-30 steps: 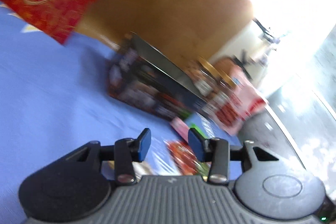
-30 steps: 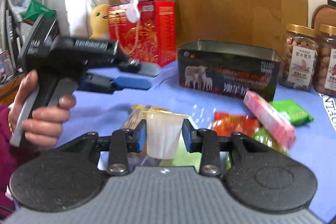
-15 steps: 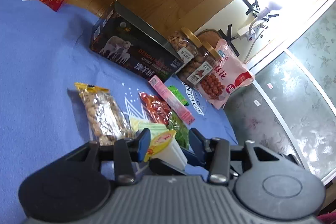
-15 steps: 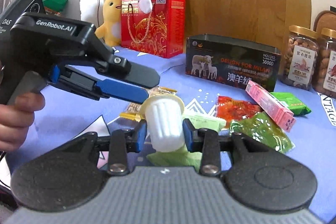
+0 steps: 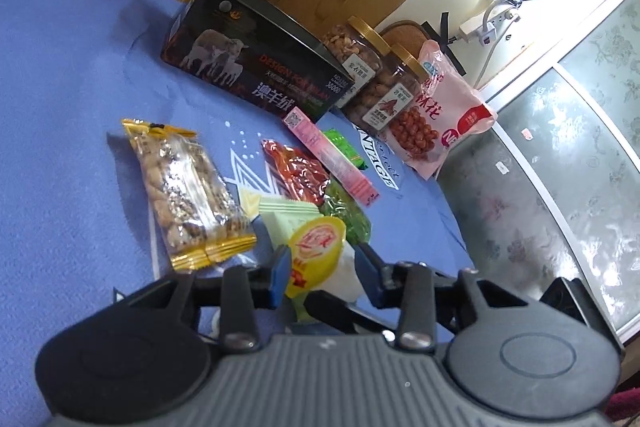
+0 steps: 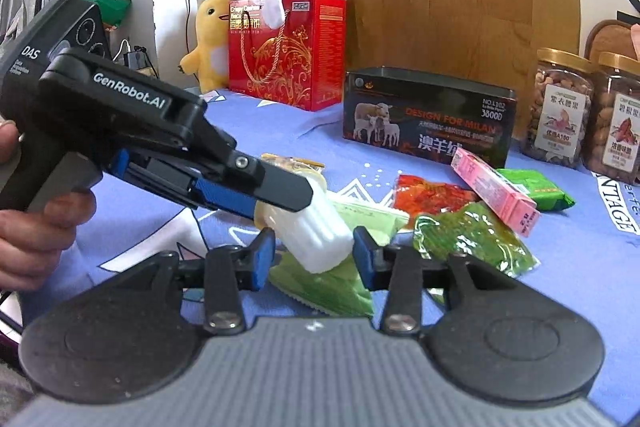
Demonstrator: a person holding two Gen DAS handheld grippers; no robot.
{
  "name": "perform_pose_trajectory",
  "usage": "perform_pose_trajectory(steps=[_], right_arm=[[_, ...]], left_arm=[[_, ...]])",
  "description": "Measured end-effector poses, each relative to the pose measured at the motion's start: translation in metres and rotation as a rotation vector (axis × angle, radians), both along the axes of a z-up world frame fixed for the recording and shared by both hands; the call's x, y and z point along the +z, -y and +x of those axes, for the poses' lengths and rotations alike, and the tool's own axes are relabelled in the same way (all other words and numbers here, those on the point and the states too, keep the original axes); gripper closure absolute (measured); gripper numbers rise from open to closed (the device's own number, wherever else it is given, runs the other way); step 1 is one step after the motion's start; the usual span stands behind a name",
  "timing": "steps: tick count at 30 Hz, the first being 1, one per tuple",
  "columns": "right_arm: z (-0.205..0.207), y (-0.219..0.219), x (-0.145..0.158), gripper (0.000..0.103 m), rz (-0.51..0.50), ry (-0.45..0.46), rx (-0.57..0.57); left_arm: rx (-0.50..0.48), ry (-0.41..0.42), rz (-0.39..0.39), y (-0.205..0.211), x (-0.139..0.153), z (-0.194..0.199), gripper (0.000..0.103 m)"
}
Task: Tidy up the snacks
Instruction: 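Carry the white cup into the tin box and open the left gripper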
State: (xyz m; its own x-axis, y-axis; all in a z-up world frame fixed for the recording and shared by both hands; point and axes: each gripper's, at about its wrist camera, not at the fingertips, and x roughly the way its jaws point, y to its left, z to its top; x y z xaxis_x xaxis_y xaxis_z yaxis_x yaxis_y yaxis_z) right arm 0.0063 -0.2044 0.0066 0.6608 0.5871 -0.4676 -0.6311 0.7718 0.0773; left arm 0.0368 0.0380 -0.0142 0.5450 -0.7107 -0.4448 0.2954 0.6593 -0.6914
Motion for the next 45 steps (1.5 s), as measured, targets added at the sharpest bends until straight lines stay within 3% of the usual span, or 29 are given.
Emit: perform_pose_trajectory(steps=[8,18,23,30,34,37,40,42,45], right_arm=[[0.015,0.009,0.019,0.062,0.099,0.040,-0.044],[0.116,0.010,0.052,0.063,0.124,0.134,-0.131],[0.168,0.008,0.046,0.063,0.124,0.106,-0.185],[0.195,0.005,0.032,0.060,0.080,0.107,-0.230],[0.202,0.011,0.031,0.058,0.087,0.123,-0.266],[0.197,0.023,0.037,0.058,0.111,0.111,-0.269],[0.168,0.047,0.046,0.057,0.158,0.139,-0.322],[0.146,0.070,0.041,0.056,0.217,0.085,-0.320],[0.126,0.085,0.017,0.057,0.223,-0.067,-0.297]], left_arm=[[0.002,0.074,0.006,0.005,0.033,0.019,0.073],[0.044,0.156,0.026,0.021,0.083,0.124,0.072],[0.075,0.136,0.045,0.036,0.081,0.178,0.072],[0.095,0.087,0.054,0.045,0.063,0.217,0.074],[0.076,0.070,0.066,0.052,0.054,0.225,0.074],[0.063,0.064,0.027,0.052,0.056,0.220,0.071],[0.069,0.137,-0.021,0.040,0.070,0.190,0.073],[0.050,0.153,-0.050,0.031,0.071,0.168,0.071],[0.038,0.123,-0.042,0.024,0.057,0.140,0.071]])
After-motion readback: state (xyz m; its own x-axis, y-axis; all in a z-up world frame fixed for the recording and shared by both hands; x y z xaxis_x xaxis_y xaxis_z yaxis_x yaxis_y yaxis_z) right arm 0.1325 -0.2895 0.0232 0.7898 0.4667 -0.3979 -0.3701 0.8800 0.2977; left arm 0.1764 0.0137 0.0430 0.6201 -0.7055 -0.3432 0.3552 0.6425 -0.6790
